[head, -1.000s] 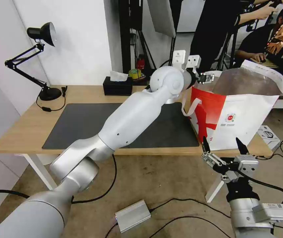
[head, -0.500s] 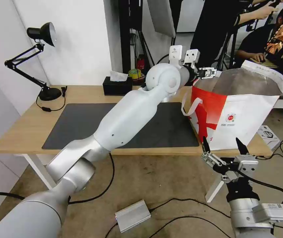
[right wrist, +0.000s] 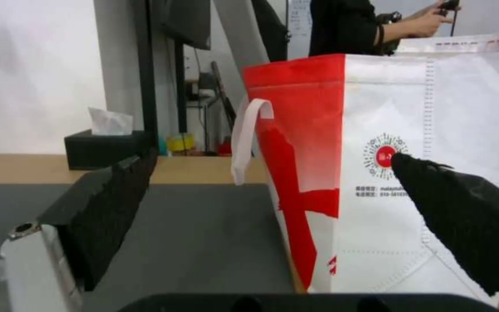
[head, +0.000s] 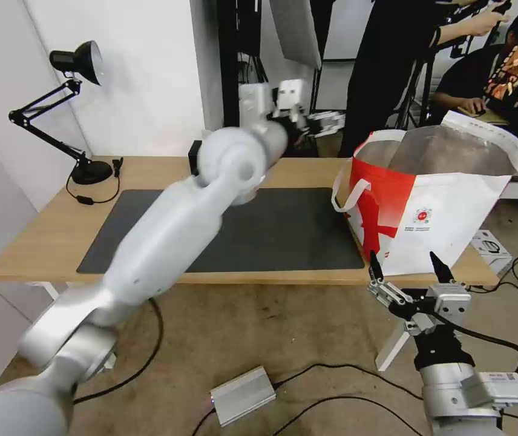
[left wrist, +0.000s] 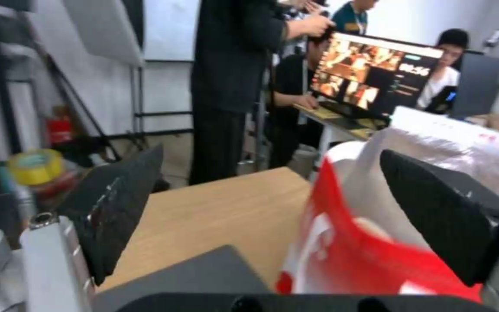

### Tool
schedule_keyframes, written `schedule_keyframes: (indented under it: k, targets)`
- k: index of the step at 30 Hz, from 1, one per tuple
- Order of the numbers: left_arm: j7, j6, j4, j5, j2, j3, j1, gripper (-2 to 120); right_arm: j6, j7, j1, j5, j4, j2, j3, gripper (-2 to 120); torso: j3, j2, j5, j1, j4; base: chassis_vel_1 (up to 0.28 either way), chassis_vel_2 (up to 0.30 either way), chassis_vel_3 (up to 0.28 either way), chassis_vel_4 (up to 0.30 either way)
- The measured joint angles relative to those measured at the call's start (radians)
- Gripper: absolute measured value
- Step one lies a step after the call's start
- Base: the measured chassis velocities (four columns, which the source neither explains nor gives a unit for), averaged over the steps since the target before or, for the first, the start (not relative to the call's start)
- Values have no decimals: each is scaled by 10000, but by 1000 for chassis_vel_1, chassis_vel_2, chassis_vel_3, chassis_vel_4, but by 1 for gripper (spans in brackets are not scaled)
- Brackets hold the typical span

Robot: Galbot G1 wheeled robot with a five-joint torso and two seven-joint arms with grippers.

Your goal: Pick up the trash from the table and place it into the takeout bag.

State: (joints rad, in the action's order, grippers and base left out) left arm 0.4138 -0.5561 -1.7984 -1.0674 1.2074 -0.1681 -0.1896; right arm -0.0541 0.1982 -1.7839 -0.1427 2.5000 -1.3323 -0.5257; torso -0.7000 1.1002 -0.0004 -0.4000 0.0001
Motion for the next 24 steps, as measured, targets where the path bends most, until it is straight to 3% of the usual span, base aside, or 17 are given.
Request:
schedule_keyframes:
  k: [6,10,11,15,17,19,20,21,24]
  targets:
    - [-19,46,-1022,274,-807,586,-907,100,-11,-3,4,-3,0,58,1,100,1,0,2,0,-2,0,0,0,0]
    - [-223,302,-2072,840,-1892,1662,-2546,100,-15,-6,5,-7,0,107,-1,100,0,0,2,0,-2,0,0,0,0]
    - [-223,302,-2072,840,-1892,1662,-2546,100,-15,-6,5,-7,0,107,-1,100,0,0,2,0,-2,0,0,0,0]
    - [-439,775,-3287,1406,-3108,3172,-4770,100,-21,-32,6,-4,-1,87,41,100,1,0,1,1,4,0,0,0,0]
    - [-514,938,-3540,1635,-3320,3538,-5321,100,-23,-42,8,-3,-1,86,55,100,0,0,-3,1,1,0,0,0,0]
    - [-767,1181,-4287,2151,-3640,4804,-6832,100,-29,-65,29,0,-1,89,86,100,2,0,5,1,0,0,0,0,0]
    - [-898,1290,-4542,2397,-3676,5306,-7468,100,-33,-74,34,2,-1,97,113,100,1,0,2,1,1,0,0,0,0]
    - [-898,1290,-4542,2397,-3676,5306,-7468,100,-33,-74,34,2,-1,97,113,100,1,0,2,1,1,0,0,0,0]
    - [-1759,2111,-5182,3781,-3328,7098,-9906,100,-36,-85,27,17,-1,100,190,100,2,0,4,1,-1,0,0,0,0]
